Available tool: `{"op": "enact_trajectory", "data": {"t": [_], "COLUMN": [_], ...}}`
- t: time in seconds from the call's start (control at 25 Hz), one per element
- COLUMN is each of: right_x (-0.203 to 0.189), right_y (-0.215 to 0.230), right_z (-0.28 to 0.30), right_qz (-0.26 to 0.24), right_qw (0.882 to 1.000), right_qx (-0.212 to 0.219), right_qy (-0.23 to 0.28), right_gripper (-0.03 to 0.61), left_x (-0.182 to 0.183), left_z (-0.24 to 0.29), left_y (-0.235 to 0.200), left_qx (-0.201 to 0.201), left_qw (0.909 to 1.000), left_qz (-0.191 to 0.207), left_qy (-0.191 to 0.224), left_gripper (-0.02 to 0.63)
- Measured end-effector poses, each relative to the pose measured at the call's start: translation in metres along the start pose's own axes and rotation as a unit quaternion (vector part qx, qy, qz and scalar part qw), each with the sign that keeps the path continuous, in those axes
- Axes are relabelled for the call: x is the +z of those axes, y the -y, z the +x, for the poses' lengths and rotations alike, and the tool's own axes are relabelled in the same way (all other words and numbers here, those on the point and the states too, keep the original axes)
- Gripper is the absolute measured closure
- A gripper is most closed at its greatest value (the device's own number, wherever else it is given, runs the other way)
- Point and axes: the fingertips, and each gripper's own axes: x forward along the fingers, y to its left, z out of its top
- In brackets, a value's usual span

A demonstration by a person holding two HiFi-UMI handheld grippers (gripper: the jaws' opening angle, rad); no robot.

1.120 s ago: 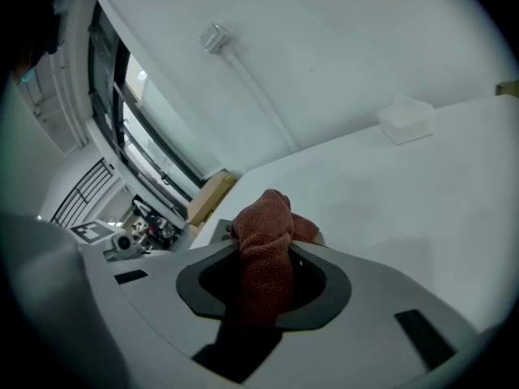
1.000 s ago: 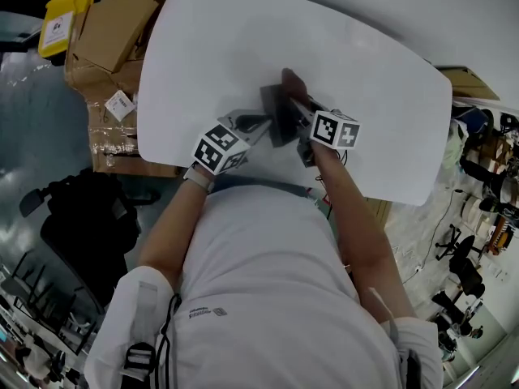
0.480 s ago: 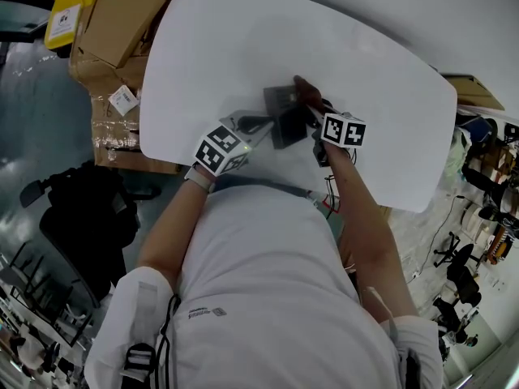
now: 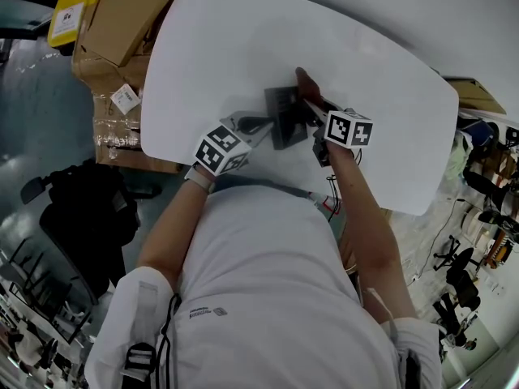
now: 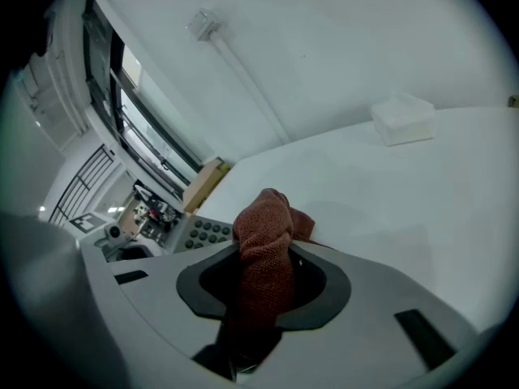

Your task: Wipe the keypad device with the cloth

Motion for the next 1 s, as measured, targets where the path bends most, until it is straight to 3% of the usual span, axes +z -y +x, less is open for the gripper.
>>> {"op": "enact_trajectory", "data": {"t": [0.32, 0.84, 1.0], "right_x": [0.034, 0.027, 0.028], "right_y": [-0.089, -0.092, -0.087], "right_z": [0.006, 0.019, 0.019], "right_qz": [-0.033, -0.056, -0.041], "right_qw": [0.995, 0.994, 0.994], "right_qx": [0.09, 0.076, 0.078], "right_qy": [0.031, 0.056, 0.062], "right_gripper": [0.465, 0.465, 0.465], "left_x": [0.0, -0.001, 0.0], "left_z": [0.0, 0.0, 0.0], "left_y": [0.001, 0.001, 0.002], "left_qx": [0.003, -0.004, -0.006], "left_qw": [1.0, 1.0, 1.0], "left_qz": [-0.003, -0.004, -0.006], "left_qy": [0.003, 0.005, 0.005], "left_gripper": [0.598, 0.597, 0.598]}}
